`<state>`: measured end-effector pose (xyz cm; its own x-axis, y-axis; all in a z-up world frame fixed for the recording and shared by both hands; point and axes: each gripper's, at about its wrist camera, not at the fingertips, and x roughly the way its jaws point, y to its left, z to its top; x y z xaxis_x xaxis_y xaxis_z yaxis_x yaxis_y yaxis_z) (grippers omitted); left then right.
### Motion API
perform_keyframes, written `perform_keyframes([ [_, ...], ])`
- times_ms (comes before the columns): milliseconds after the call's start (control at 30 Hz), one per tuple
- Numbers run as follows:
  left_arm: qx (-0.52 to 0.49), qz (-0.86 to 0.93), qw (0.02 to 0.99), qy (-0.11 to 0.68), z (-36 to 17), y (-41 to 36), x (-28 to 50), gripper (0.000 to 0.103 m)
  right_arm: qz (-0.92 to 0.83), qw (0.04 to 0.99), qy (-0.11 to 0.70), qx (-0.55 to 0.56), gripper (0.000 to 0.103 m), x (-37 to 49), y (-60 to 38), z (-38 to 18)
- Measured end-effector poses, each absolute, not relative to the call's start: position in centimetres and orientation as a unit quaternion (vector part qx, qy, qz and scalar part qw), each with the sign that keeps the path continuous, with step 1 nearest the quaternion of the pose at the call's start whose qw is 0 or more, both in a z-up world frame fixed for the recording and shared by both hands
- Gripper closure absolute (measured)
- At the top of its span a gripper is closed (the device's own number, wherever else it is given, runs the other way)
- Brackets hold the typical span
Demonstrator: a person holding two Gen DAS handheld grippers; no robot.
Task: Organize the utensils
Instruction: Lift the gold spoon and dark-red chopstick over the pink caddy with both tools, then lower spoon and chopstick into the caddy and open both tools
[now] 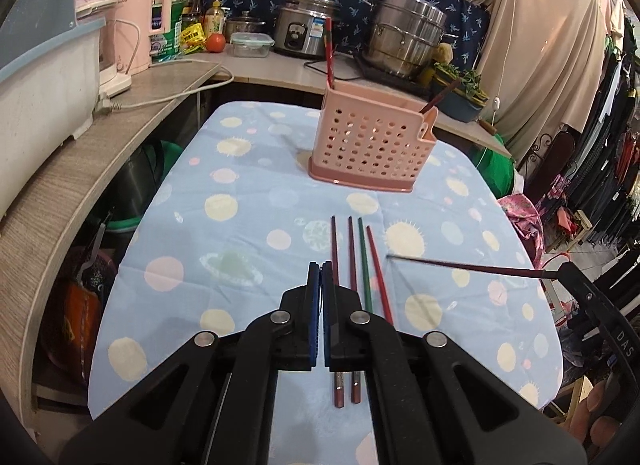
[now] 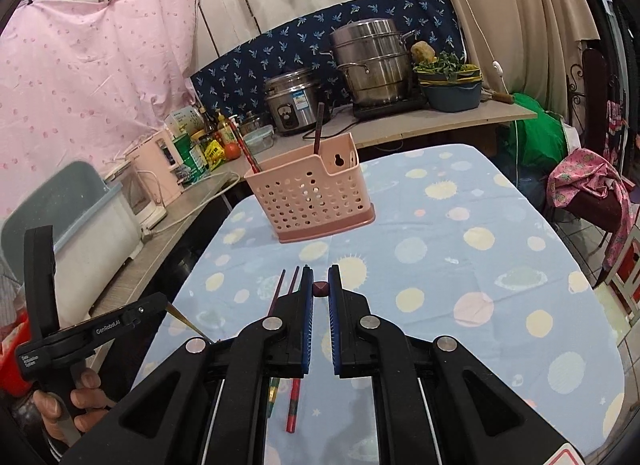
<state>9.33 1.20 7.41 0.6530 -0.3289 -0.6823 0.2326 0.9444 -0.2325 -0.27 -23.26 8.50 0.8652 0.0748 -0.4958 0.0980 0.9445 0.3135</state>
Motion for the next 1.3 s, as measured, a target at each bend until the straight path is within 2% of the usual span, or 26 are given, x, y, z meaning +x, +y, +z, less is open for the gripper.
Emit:
perform_keyframes([
  [600,-0.078,-0.189,0.914,0.35,14.1,-0.7,15.4,0.102,0.014,0.966,0.18,0.185,0.096,5.8,-26.2,16.0],
  [1000,-0.093,-0.206,0.927,0.299,19.9,-2.5,22.4,0.102,0.015,0.974,0.1,0.202,0.096,13.6,-28.3,22.7],
  [1300,-0.089,-0.199,0.934,0.284,20.2,-4.4,28.4,0.102,0.008,0.973,0.098,0.21,0.096,20.5,-28.7,23.0],
])
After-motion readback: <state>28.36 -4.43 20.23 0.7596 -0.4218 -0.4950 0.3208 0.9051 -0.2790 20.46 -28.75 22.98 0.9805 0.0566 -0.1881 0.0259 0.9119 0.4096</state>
